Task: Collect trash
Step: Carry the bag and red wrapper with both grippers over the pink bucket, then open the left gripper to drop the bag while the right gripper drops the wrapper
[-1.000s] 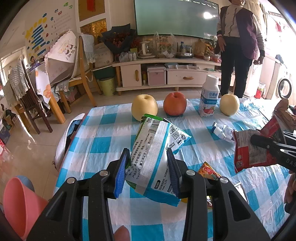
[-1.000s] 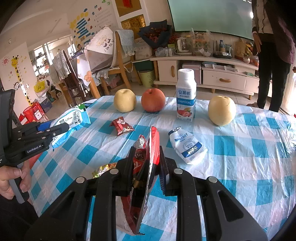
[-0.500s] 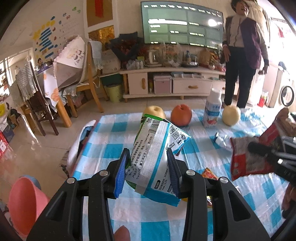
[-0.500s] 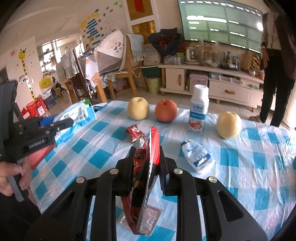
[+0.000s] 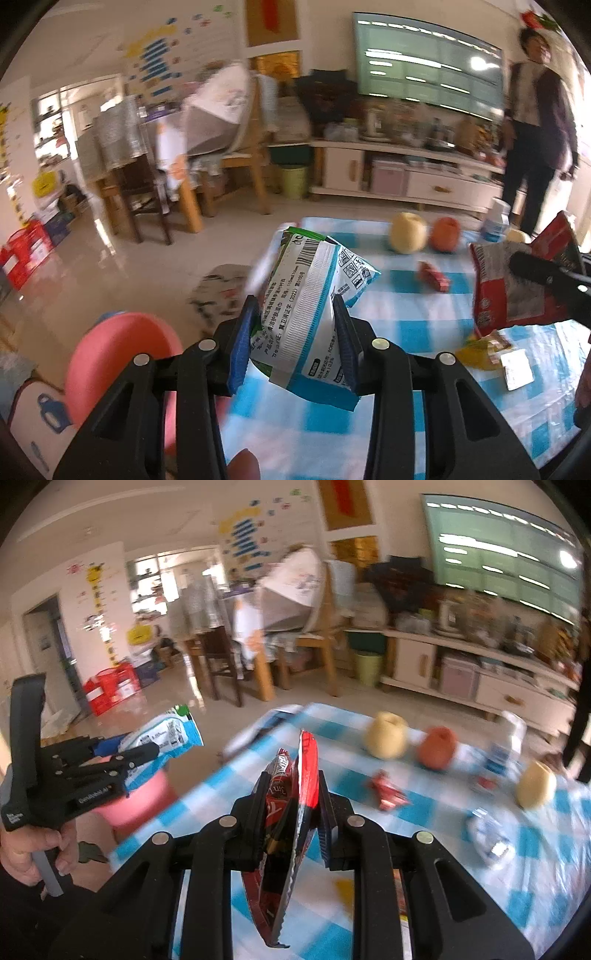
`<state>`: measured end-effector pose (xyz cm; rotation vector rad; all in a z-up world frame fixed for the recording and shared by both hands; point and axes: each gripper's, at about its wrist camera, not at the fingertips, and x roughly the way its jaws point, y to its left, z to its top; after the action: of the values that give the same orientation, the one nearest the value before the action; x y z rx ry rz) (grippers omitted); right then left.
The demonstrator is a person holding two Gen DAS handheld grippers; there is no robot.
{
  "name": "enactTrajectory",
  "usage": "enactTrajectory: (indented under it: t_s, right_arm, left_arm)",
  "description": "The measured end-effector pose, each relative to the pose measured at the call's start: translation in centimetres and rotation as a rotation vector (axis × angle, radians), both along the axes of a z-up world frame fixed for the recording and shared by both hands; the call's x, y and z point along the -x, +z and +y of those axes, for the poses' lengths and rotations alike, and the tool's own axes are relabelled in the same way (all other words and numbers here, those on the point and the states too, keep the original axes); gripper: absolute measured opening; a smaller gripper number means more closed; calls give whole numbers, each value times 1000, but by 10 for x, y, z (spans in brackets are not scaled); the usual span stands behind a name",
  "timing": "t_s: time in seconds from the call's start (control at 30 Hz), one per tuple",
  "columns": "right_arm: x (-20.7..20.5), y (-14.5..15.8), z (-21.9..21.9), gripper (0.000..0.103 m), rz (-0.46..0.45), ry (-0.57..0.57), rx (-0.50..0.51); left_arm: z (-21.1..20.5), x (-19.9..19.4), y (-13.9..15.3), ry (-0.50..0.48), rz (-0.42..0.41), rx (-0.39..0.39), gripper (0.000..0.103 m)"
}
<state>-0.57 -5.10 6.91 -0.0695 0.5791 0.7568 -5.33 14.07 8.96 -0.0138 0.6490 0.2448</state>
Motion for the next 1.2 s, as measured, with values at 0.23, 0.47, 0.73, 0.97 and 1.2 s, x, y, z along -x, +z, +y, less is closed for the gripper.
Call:
enactTrajectory:
  t_s: [0.23,0.47,0.73,0.97,1.2]
  right_arm:
    - [12,13,111,24,-9,152,7]
    - [23,6,231,24,11,297,35]
    - [33,-25,332,24,39,375,117]
    - [23,-45,354,45,66,360,126]
    - [34,-31,301,61,29,295,96]
  left_arm:
    - [107,42,2,162,9,12,41]
    - [198,69,-25,285,81,29,41]
    - [246,72,-83,334,181,83,41]
    - [259,72,-88,343,154,85,41]
    - [266,94,-66,418,115,85,53]
